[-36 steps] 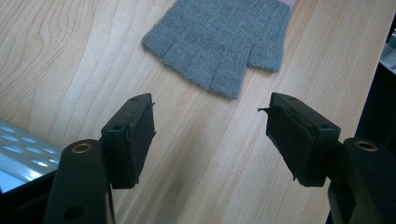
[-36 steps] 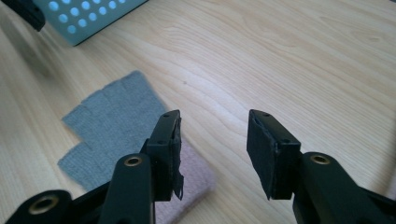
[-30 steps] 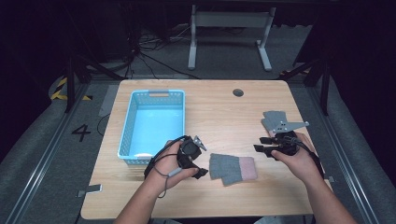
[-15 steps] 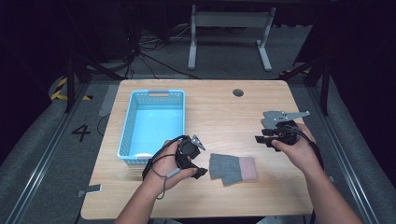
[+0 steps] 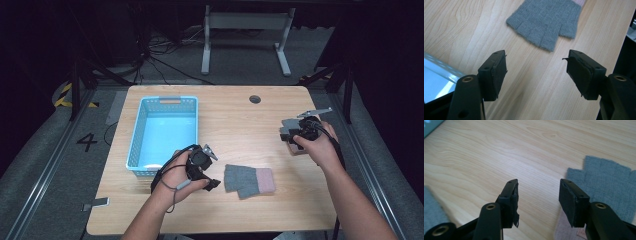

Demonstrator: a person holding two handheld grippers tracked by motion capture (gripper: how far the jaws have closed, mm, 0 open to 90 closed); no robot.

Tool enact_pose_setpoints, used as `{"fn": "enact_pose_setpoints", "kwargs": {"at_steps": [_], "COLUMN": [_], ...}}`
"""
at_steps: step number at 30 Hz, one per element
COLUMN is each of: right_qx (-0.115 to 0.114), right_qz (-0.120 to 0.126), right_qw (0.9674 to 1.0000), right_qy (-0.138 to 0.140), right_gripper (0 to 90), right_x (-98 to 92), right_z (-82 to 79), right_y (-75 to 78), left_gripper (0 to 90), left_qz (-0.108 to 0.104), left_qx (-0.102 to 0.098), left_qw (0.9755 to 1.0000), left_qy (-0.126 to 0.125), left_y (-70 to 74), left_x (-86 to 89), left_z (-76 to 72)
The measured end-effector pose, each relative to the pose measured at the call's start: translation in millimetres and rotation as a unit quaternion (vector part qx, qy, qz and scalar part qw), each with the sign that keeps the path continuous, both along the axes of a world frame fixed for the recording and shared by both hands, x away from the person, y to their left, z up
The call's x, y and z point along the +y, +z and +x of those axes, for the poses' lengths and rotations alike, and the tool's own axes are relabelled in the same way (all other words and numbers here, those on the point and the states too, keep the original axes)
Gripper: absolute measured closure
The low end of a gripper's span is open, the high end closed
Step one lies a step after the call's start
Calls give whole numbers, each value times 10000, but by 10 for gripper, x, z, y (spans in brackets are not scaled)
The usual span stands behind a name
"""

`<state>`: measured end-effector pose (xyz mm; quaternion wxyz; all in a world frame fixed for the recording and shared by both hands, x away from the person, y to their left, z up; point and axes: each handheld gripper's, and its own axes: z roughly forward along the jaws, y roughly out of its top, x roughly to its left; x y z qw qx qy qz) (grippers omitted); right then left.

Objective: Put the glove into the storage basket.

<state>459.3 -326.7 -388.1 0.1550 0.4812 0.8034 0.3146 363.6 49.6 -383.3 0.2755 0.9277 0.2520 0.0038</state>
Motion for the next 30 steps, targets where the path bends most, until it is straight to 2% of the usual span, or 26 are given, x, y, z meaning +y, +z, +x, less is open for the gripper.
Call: {"fn": "enact_pose_setpoints", "kwargs": {"at_steps": [3,7,9,11,14,17,22,30], "right_qx": [96,134,181,196,269,271,332,370], "right_qz": [-8,-155,-188,-200,-86,-130,-120,-352], "right_qw": [9999,9996,9990,9987,9979,9959,9954,9929], "right_qy": [-51,-197,-371,-416,-575,-859,-889,-1079], "right_gripper": [504,502,502,502,495,494,490,488], "right_x": [-32,-85,-144,-167,-212,-271,-313,-370], "right_z": [72,167,242,264,314,359,393,405], "right_y": [-30,-68,-121,-138,-173,-205,-261,-318], "left_gripper": [329,329,328,328,327,326,326,325], "left_qz": [1,3,21,25,26,31,33,38], "left_qx": [19,25,35,26,27,22,19,22], "left_qw": [10000,10000,10000,10000,10000,10000,10000,9999], "left_qy": [-6,-16,-56,-47,-74,-76,-83,-125], "left_y": [-9,-23,-22,-19,-6,-2,2,2], "left_x": [-1,-19,-22,-21,-19,-27,-28,-36], "left_z": [1,-1,-2,-2,-4,-15,-21,-21]}}
